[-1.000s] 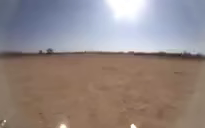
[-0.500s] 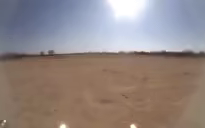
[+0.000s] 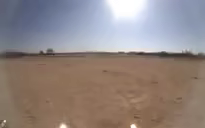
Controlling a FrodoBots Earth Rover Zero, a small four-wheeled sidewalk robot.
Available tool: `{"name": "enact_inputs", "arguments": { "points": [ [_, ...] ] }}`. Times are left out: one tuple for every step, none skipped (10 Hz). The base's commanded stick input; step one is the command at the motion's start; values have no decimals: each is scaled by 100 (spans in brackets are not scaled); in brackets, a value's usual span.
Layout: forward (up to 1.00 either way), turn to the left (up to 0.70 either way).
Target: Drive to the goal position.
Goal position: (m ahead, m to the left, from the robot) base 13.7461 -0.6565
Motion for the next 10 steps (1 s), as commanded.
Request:
{"name": "enact_inputs", "arguments": {
  "points": [
    [100,-27],
    [100,-27],
    [100,-27],
    [100,-27],
    [100,-27],
    [100,-27],
    [100,-27],
    [100,-12],
    [100,0],
    [100,0]
  ]
}}
